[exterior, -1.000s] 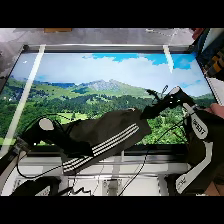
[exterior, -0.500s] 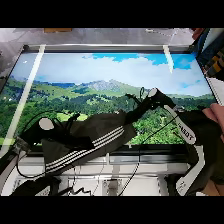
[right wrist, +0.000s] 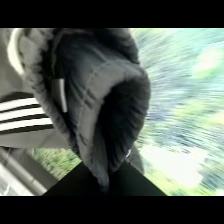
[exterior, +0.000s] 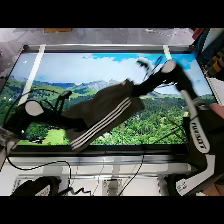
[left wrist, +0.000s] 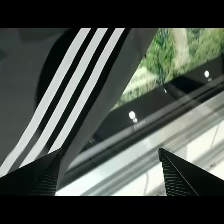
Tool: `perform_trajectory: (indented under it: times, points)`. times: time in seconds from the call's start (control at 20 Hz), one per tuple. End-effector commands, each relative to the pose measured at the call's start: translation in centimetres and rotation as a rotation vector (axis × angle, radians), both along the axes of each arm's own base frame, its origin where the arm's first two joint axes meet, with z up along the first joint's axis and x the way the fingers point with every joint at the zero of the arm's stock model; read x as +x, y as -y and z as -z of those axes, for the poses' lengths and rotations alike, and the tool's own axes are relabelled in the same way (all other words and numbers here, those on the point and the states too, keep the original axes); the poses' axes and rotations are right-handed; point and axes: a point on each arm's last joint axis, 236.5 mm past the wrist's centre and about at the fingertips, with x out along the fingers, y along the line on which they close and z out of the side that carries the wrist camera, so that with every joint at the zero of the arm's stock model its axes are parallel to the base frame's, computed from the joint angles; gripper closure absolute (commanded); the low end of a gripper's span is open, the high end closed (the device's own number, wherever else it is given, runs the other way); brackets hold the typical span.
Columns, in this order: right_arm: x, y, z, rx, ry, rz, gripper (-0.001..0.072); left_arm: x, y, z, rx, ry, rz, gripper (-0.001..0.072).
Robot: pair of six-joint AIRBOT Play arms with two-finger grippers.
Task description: Fold the clothes and pants, and hang the long-sleeved shirts on hangers.
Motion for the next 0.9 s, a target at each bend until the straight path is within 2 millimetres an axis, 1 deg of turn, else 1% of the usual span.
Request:
perform_trajectory:
  times: [0.0, 0.05, 0.1, 0.15, 0.2, 0.25, 0.3, 0.35, 0.4, 0.45, 0.55, 0.7, 0.75, 0.85]
  points:
    - [0.0, 8.8, -9.4, -0.097, 0.094, 0.234, 0.0683, 2.0, -0.3, -2.8, 0.007, 0.097, -0.005, 0.0004]
    - [-0.4, 11.8, -12.1, -0.120, 0.139, 0.311, 0.0682, 2.0, -0.3, -3.2, 0.005, 0.108, -0.005, 0.0003]
    - [-1.1, 14.8, -14.3, -0.143, 0.181, 0.397, 0.0683, 1.9, -0.3, -3.5, 0.003, 0.118, -0.005, 0.0004]
    - [-2.1, 18.2, -16.4, -0.171, 0.218, 0.506, 0.0683, 1.9, -0.3, -3.9, 0.002, 0.132, -0.002, 0.0004]
    - [-3.5, 21.6, -18.0, -0.205, 0.243, 0.617, 0.0683, 1.8, -0.3, -4.3, 0.005, 0.157, 0.020, 0.0003]
    - [-5.3, 25.0, -19.6, -0.240, 0.261, 0.738, 0.0682, 1.7, -0.3, -4.7, 0.008, 0.185, 0.043, 0.0003]
    - [-7.4, 27.9, -20.9, -0.271, 0.272, 0.841, 0.0683, 1.6, -0.4, -5.2, 0.011, 0.210, 0.061, 0.0004]
    - [-9.8, 30.4, -22.1, -0.300, 0.278, 0.941, 0.0682, 1.5, -0.4, -5.5, 0.013, 0.232, 0.079, 0.0003]
    - [-12.1, 32.2, -23.0, -0.318, 0.277, 1.022, 0.0682, 1.3, -0.4, -6.0, 0.011, 0.247, 0.080, 0.0003]
    - [-14.4, 33.6, -23.9, -0.325, 0.273, 1.102, 0.0682, 1.2, -0.4, -6.5, 0.009, 0.263, 0.080, 0.0003]
    - [-18.4, 35.3, -25.3, -0.337, 0.275, 1.225, 0.0682, 0.8, -0.5, -7.6, 0.005, 0.299, 0.079, 0.0004]
    - [-23.8, 37.7, -26.4, -0.404, 0.257, 1.399, 0.0682, 0.3, -0.6, -9.1, -0.001, 0.348, 0.079, 0.0003]
    - [-25.5, 38.4, -26.8, -0.393, 0.254, 1.510, 0.0682, 0.2, -0.6, -9.4, 0.000, 0.365, 0.088, 0.0004]
    - [-28.0, 39.0, -27.5, -0.302, 0.253, 1.755, 0.0682, 0.0, -0.6, -9.7, 0.004, 0.385, 0.102, 0.0003]
